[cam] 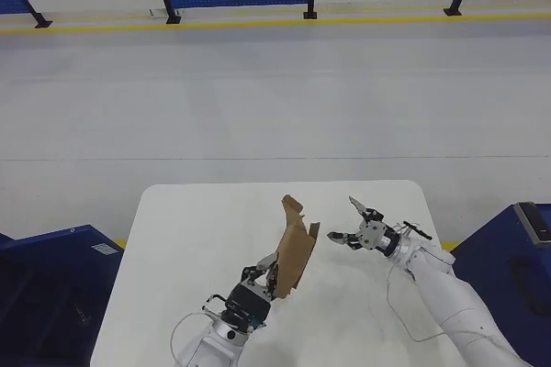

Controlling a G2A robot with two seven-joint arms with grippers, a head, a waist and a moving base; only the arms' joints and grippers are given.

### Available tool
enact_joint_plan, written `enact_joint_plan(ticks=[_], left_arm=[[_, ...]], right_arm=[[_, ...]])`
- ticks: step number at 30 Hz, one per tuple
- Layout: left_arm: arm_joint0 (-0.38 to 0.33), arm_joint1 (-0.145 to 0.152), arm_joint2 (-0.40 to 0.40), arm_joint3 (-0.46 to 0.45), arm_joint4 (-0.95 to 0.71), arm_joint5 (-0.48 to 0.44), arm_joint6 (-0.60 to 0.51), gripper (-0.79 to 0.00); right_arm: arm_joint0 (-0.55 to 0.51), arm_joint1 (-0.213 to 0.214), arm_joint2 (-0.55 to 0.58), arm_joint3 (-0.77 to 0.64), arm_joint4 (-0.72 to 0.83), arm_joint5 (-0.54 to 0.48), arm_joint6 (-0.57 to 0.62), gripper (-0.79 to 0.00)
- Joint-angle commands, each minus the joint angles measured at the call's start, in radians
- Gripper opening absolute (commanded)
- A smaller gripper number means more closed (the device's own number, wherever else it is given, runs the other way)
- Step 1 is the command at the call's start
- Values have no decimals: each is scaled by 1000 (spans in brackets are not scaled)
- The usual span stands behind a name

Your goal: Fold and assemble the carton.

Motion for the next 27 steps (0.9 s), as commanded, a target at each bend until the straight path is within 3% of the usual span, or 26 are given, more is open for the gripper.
enact_joint_plan(ticks=[1, 4, 10, 19, 22, 27], left_arm=[[0, 3, -12, -9, -51, -78, -10, -785], [-8, 5, -27, -7, -161, -214, -23, -785], [-72, 5, -45, 67, -572, -604, -92, -785], [-74, 4, -41, 68, -593, -619, -112, -785], [-64, 0, -29, 62, -820, -681, -188, -785], [-93, -1, -46, 86, -1381, -712, -426, -785]], right_arm=[[6, 13, 40, 5, -18, -34, 76, 0], [-3, 29, 109, -28, -5, -107, 166, 0], [-6, 30, 117, -33, 4, -114, 171, 0], [-8, 29, 115, -39, 2, -114, 168, 0], [-36, 36, 124, -125, -18, -94, 201, 0], [-102, 73, 205, -225, -93, 4, 336, 0]])
